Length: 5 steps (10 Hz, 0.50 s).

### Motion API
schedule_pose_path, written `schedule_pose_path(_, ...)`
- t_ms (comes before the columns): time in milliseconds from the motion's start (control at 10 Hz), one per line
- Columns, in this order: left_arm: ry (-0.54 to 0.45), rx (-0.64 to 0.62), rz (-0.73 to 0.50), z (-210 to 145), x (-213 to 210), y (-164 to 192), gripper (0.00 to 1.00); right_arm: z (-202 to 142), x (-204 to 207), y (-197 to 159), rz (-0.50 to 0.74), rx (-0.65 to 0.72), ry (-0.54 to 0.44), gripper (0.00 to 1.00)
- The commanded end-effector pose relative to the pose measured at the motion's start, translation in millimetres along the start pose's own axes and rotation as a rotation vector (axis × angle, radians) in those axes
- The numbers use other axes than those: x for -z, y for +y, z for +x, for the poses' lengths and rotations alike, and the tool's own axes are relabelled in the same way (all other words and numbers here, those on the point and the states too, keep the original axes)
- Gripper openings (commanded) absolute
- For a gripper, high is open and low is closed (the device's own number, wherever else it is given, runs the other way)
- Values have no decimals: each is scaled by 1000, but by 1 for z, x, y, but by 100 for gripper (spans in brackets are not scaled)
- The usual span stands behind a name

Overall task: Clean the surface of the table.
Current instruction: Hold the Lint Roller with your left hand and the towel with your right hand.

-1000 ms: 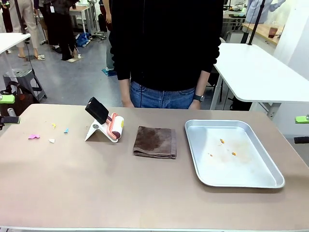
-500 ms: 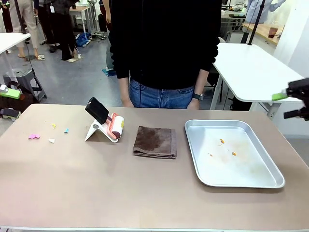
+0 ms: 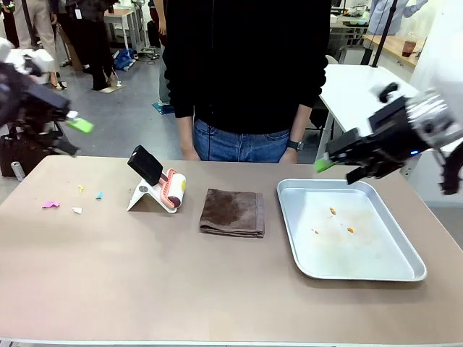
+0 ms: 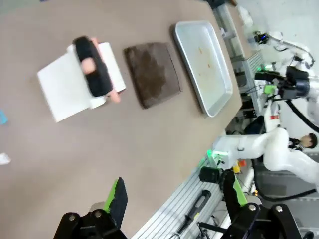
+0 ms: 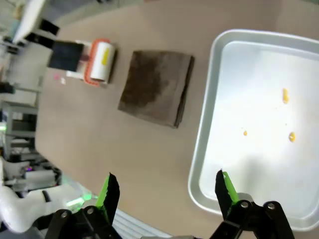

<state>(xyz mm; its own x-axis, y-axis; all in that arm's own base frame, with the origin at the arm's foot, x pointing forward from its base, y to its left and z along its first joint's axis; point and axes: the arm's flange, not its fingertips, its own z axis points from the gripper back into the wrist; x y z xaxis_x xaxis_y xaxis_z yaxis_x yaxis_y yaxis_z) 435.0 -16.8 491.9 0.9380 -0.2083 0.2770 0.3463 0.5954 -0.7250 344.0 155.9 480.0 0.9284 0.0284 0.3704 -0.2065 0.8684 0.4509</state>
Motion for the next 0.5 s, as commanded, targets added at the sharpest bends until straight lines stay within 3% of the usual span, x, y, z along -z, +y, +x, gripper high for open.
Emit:
schedule_pose_path(0,55,-48,72,21,33,-9,100,34,37,26,-95,17,27,100)
schedule_pose_path(200,80,-74,156,36,57,-15,100,43,82,52,-172,44,22,100)
schedule_pose_path(400,66,-89,195,32,52,-16,100,44,95,50,-161,74,27,100)
